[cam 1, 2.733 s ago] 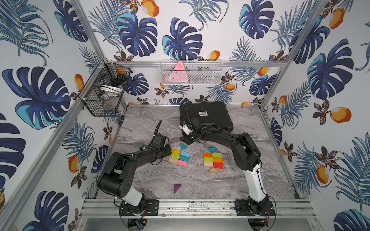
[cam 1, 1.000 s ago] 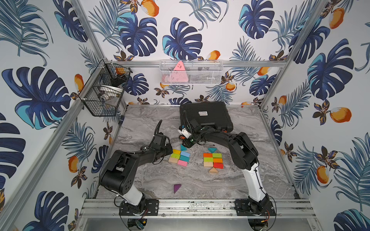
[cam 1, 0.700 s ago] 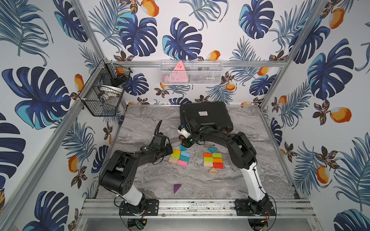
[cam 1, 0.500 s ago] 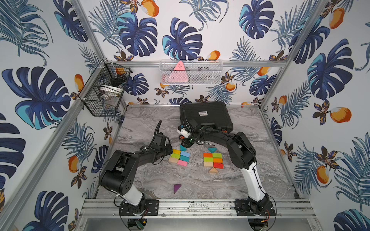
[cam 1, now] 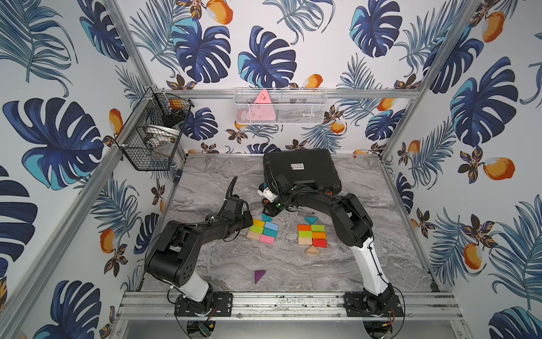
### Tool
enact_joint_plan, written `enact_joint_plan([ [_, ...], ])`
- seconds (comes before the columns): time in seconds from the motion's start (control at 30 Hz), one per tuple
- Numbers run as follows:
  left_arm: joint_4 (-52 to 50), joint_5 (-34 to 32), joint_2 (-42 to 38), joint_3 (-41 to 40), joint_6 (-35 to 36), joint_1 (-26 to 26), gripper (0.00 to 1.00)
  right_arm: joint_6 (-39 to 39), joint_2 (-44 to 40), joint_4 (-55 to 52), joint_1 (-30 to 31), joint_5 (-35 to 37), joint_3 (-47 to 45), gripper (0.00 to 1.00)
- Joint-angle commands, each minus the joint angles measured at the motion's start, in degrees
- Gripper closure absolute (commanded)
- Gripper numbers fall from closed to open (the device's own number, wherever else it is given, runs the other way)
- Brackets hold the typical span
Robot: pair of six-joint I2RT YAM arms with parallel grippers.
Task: Assemble a piece of candy with building blocks
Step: Assemble the building block at the center of the board.
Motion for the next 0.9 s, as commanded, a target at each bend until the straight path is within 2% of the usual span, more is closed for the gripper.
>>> enact_joint_plan([
  [0.0,-4.7,-0.4,0.0,-0.4,0.1,0.1,0.74,-0.4,0.7,-1.0,0.1,-1.5,0.6,0.59],
  [0.23,-4.7,-0.5,-0.1,-0.7,-0.1,0.1,0.74,-0.1,1.2,-0.7,0.1,-1.7,1.3,0.58],
  [0.5,-6.0,-2.0,-1.8,-0.1,0.2,0.1,0.74,1.0,-1.4,1.1,0.1,2.2,0.0,0.57],
  [0.7,-8.5,-4.5,-3.5,2.8,0.0,0.1,0.74,2.6,-7.4,4.8,0.0,5.4,-4.0,0.56],
  [0.87,-8.8,-4.8,-0.9,7.4,-0.4,0.1,0.74,4.6,-13.3,7.0,-0.4,8.3,-8.9,0.56],
])
